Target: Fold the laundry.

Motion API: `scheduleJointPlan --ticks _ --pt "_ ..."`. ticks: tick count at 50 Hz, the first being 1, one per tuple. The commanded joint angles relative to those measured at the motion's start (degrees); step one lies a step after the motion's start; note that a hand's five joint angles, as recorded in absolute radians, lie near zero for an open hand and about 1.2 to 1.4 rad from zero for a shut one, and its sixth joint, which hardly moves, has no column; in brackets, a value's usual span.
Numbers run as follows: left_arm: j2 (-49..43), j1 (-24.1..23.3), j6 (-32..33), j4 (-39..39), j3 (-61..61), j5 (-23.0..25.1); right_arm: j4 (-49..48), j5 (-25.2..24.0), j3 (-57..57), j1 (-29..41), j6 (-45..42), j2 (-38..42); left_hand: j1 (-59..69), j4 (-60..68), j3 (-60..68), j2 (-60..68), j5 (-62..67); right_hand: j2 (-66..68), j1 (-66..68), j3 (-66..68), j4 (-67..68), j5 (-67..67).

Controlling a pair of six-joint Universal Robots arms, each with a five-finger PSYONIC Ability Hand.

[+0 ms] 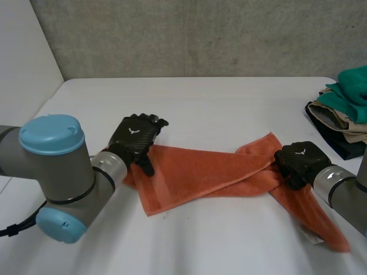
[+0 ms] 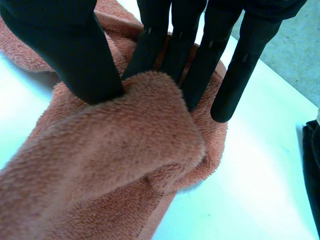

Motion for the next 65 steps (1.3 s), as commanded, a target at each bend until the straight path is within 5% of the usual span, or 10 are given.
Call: scheduleJointPlan --ticks 1,11,44,48,56,65 --pt "3.1 -4.8 0.2 -9.4 -3.5 0.2 0.1 0.3 0.2 0.0 -0.2 -0.2 -0.4 -0.8 -1.4 -1.1 -2.0 2.9 0.0 2.9 2.8 2.2" --pt "-3.4 -7.4 2.2 -8.4 -3.4 -8.7 0.1 0.3 1.5 1.3 -1.0 -0.1 9.9 9.4 8.8 9.2 8.2 3.9 1.0 3.9 3.8 3.2" --pt "-12.0 -5.0 7.9 -2.4 5.7 -8.2 -0.4 0.1 3.5 2.4 -3.8 -0.1 20.8 20.4 19.8 20.1 19.2 7.1 4.2 7.1 7.0 6.4" --pt "-13.6 -4.6 8.5 -2.5 8.4 -8.1 -0.4 0.2 3.5 2.8 -4.1 -0.1 26.9 26.4 25.8 26.2 25.2 7.1 4.2 7.1 7.0 6.4" --pt "-16.4 -3.7 8.2 -2.3 12.4 -6.1 -0.6 0.2 3.6 2.8 -4.5 0.0 68.9 68.4 67.8 68.2 67.2 7.3 4.4 7.2 7.2 6.5" --pt "-6.7 -2.8 4.5 -7.9 11.6 -2.6 0.1 0.4 1.4 2.2 -4.1 -1.7 68.9 68.5 67.9 68.2 67.3 7.3 4.4 7.2 7.2 6.5"
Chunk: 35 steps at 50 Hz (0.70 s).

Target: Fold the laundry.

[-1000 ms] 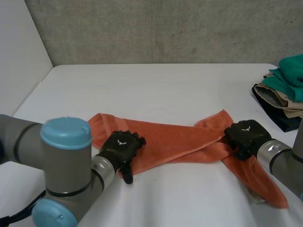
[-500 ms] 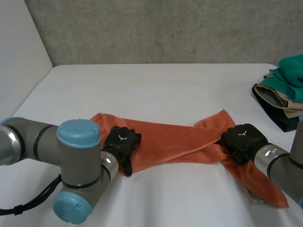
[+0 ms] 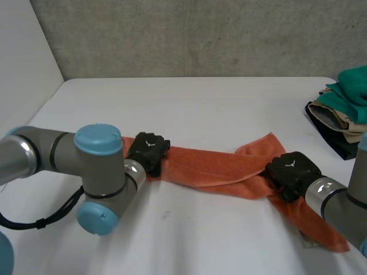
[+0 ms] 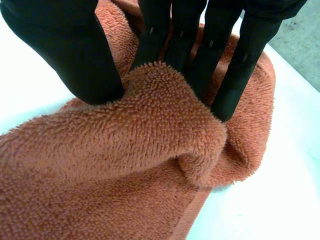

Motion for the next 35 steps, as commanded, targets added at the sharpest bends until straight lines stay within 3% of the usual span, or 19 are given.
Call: scheduleJointPlan --ticks 1,7,14,19,22,27,31,35 --pt "10.8 0.7 -3.9 -4.7 -1.7 2.8 0.9 0.1 -2.2 -0.4 0.2 -1.9 16.0 11.8 12.2 11.7 15.1 9.0 9.8 8.7 8.6 8.7" --pt "22.6 2.0 -10.5 -7.5 -2.8 4.7 4.2 -1.8 -6.3 -0.1 -1.2 -3.7 16.0 11.8 12.2 11.7 15.1 17.4 18.2 17.1 17.0 17.1" --pt "24.8 7.8 -12.4 -9.6 -1.4 5.5 9.8 -4.2 -9.8 -0.7 -11.6 0.7 16.0 11.8 12.2 11.7 15.1 19.6 20.4 19.3 19.2 19.3" --pt "20.3 10.4 -10.7 -10.8 -0.4 6.1 17.0 -7.0 -10.2 0.0 -17.0 0.2 16.0 11.8 12.2 11.7 15.1 -12.5 -11.7 -12.8 -12.9 -12.8" --pt "18.5 10.7 -10.2 -11.9 -0.7 6.2 17.1 -7.0 -11.2 0.0 -12.5 -3.3 16.0 11.8 12.2 11.7 15.1 -16.1 -15.3 -16.4 -16.5 -16.4" --pt "17.9 10.9 -10.4 -13.2 -1.4 6.3 17.3 -5.5 -15.2 -4.5 11.5 -9.9 16.0 11.8 12.2 11.7 15.1 -23.3 -22.5 -23.6 -23.7 -23.6" --pt "20.0 10.4 -10.8 -13.1 -2.5 6.3 22.5 -5.0 -18.9 -8.1 24.1 -8.1 16.0 11.8 12.2 11.7 15.1 -29.4 -28.5 -29.6 -29.7 -29.6" --pt "22.6 10.2 -10.9 -13.0 -3.4 6.3 31.6 -4.3 -23.8 -7.8 25.2 -3.0 16.0 11.8 12.2 11.7 15.1 -36.9 -36.1 -37.2 -37.3 -37.2"
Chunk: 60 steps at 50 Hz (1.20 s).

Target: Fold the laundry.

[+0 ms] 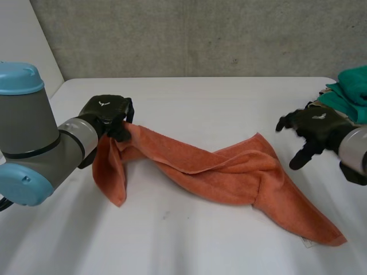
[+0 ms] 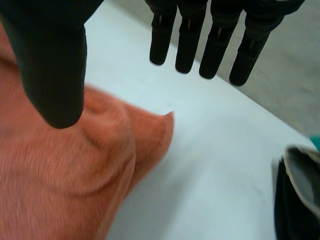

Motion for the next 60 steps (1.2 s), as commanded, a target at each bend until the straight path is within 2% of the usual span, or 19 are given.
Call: scheduleJointPlan --ticks 1,7,10,22,28,30,31,32,33,35,40,45,49,53,57,60 --pt "4.6 -0.6 -0.5 0.1 -1.9 0.0 14.1 1.7 -8.6 -2.5 11.0 6.7 16.0 11.5 12.0 11.5 15.1 -5.9 -6.6 -6.4 -6.1 -4.8" --pt "8.6 -0.4 -1.2 0.1 -2.8 0.3 21.7 6.7 -15.3 -1.4 9.4 15.6 16.0 11.5 12.0 11.5 15.1 -9.1 -9.8 -9.6 -9.3 -8.0" --pt "9.9 0.1 -1.6 0.2 -3.2 1.0 19.3 8.0 -16.8 0.5 10.7 18.3 16.0 11.5 12.0 11.5 15.1 -9.7 -10.3 -10.1 -9.8 -8.5" --pt "11.3 1.5 -3.6 0.6 -3.0 5.3 5.8 8.3 -20.5 9.1 8.8 24.6 16.0 11.5 12.0 11.5 15.1 -9.8 -10.5 -10.2 -10.0 -8.7" --pt "11.9 1.9 -4.8 1.3 -2.4 6.3 4.8 8.5 -24.9 12.1 6.8 29.2 16.0 11.5 12.0 11.5 15.1 -6.6 -7.3 -7.1 -6.8 -5.5" --pt "11.9 1.9 -5.0 1.8 -1.9 6.5 5.0 9.1 -27.1 12.9 5.8 31.5 16.0 11.5 12.0 11.5 15.1 4.2 3.6 3.8 4.1 5.4" --pt "11.8 1.9 -5.0 2.0 -1.6 6.5 5.0 9.3 -28.0 13.0 5.6 32.2 16.0 11.5 12.0 11.5 15.1 14.6 14.0 14.2 14.5 15.8" --pt "11.8 2.0 -5.1 2.2 -1.4 6.6 4.8 9.6 -28.9 13.2 5.3 32.8 16.0 11.5 12.0 11.5 15.1 28.1 27.4 27.6 27.9 29.2" --pt "11.4 2.2 -5.1 2.6 -0.8 6.7 4.6 10.0 -31.1 13.4 5.0 33.8 16.0 11.5 12.0 11.5 15.1 53.9 53.2 53.4 53.7 55.0" --pt "10.8 2.4 -5.1 3.2 0.1 6.8 4.2 10.6 -33.7 13.5 4.7 34.4 16.0 11.5 12.0 11.5 15.1 54.1 53.5 53.7 54.0 55.3" --pt "6.1 3.1 -5.0 8.1 7.2 6.7 -1.2 13.0 -44.2 13.8 6.8 32.5 16.0 11.5 12.0 11.5 15.1 54.1 53.5 53.7 54.0 55.3" --pt "-2.4 5.6 -9.1 15.3 24.3 3.2 -18.2 16.9 -50.9 15.0 10.1 28.1 16.0 11.5 12.0 11.5 15.1 54.1 53.5 53.7 54.0 55.3" --pt "-5.8 6.1 -15.0 19.2 33.2 -2.1 -29.8 17.3 -48.0 16.5 10.1 23.7 16.0 11.5 12.0 11.5 15.1 54.1 53.5 53.7 54.0 55.3" --pt "-5.2 6.0 -18.0 22.4 34.9 -5.5 -37.2 16.2 -41.2 17.0 9.0 18.8 16.0 11.5 12.0 11.5 15.1 54.1 53.5 53.7 54.0 55.3" --pt "-4.0 6.5 -17.2 23.6 30.4 -4.5 -37.6 14.7 -34.3 16.6 7.2 15.4 16.0 11.5 12.0 11.5 15.1 54.1 53.5 53.7 54.0 55.3" --pt "-2.8 7.1 -16.1 23.2 22.9 -2.7 -33.0 13.0 -28.6 16.8 5.6 13.9 16.0 11.5 12.0 11.5 15.1 54.1 53.5 53.7 54.0 55.3"
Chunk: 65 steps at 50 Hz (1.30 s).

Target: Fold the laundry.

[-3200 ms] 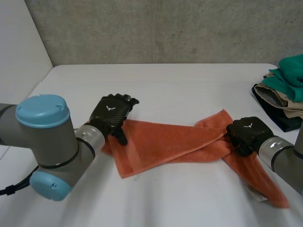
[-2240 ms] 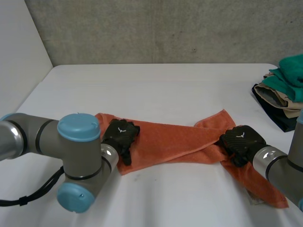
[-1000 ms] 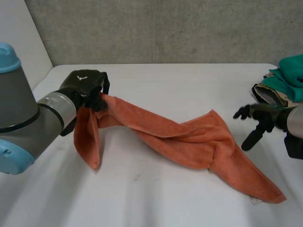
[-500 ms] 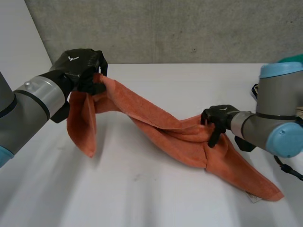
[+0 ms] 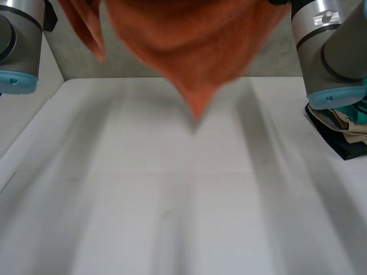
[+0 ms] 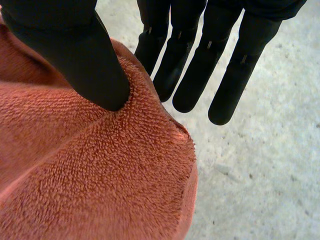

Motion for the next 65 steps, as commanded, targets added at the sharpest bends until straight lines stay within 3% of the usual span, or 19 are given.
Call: scheduleJointPlan --ticks 1,7,14,19,24,29,33,40,52,65 --pt "2.7 1.0 1.2 0.8 -13.2 1.9 4.9 -3.7 13.9 0.1 -3.8 -4.9 15.9 11.4 11.8 11.4 15.1 12.4 16.0 12.0 11.5 14.5" --pt "3.0 3.3 3.4 2.4 -32.7 4.2 16.1 -8.8 26.1 0.6 -8.2 -1.4 15.9 11.4 11.8 11.4 15.1 12.4 16.0 12.0 11.5 14.5" --pt "-0.1 5.1 7.9 4.1 -45.4 6.1 19.1 -8.2 29.0 1.7 -13.9 6.8 15.9 11.4 11.8 11.4 15.1 12.4 16.0 12.0 11.5 14.5" --pt "4.6 5.3 8.1 3.1 -47.4 7.5 22.3 -5.2 26.6 1.6 -11.9 5.7 15.9 11.4 11.8 11.4 15.1 -31.4 -27.9 -31.9 -32.3 -29.3" --pt "11.2 5.1 7.4 1.8 -49.1 8.5 26.5 -5.8 21.8 1.0 -11.9 4.0 15.9 11.4 11.8 11.4 15.1 -43.2 -39.7 -43.7 -44.1 -41.1" --pt "14.5 5.2 6.9 1.1 -51.4 9.8 30.7 -10.9 16.3 -0.5 -19.1 5.8 15.9 11.4 11.8 11.4 15.1 -43.9 -40.4 -44.4 -44.8 -41.8" --pt "16.3 5.6 6.5 1.1 -53.6 10.9 33.4 -19.0 11.1 -1.8 -30.5 9.4 15.9 11.4 11.8 11.4 15.1 -43.9 -40.4 -44.4 -44.8 -41.8" --pt "16.5 6.1 6.4 1.2 -54.4 11.5 33.7 -25.2 2.6 -3.2 -45.6 17.0 15.9 11.4 11.8 11.4 15.1 -43.4 -39.9 -43.9 -44.3 -41.3" --pt "16.0 7.5 6.4 1.2 -53.2 11.6 33.5 -34.0 -8.4 -5.4 -51.9 27.0 15.9 11.4 11.8 11.4 15.1 -40.2 -36.7 -40.7 -41.1 -38.1" --pt "15.8 8.0 6.4 1.2 -52.6 11.5 33.3 -38.3 -12.8 -6.9 -56.3 33.8 15.9 11.4 11.8 11.4 15.1 -38.7 -35.2 -39.2 -39.6 -36.6"
